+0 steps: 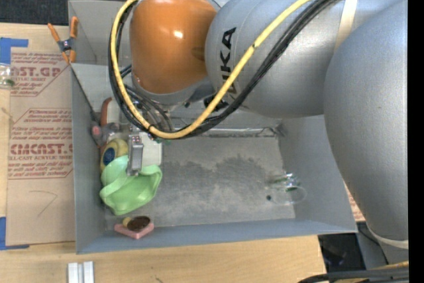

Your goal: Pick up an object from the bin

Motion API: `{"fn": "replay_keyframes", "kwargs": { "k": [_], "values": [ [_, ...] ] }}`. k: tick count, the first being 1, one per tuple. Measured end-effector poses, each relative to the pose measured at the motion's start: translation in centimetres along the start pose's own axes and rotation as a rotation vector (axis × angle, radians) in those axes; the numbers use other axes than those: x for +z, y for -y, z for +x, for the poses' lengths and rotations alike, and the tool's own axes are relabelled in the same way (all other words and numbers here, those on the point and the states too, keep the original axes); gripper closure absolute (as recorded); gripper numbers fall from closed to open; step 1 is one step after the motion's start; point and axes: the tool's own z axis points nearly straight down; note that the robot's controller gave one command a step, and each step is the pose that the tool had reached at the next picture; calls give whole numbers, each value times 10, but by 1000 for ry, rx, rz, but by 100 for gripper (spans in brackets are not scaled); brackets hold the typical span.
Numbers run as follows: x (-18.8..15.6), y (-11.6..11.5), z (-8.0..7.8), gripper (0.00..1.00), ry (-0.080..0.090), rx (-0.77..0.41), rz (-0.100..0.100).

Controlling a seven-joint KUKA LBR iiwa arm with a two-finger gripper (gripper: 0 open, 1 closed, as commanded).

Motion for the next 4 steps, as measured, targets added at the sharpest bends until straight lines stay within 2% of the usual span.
{"fn": "replay_keyframes", "kwargs": {
  "k": [1, 2, 3, 4],
  "values": [
    [-5, 2, -2, 0, 8, 3, -2],
    [48, 0, 5, 0, 12, -281, -2],
    [77, 0, 22, 0, 5, -341, -2],
    [84, 1, 22, 0, 11, -392, -1]
  ]
}}
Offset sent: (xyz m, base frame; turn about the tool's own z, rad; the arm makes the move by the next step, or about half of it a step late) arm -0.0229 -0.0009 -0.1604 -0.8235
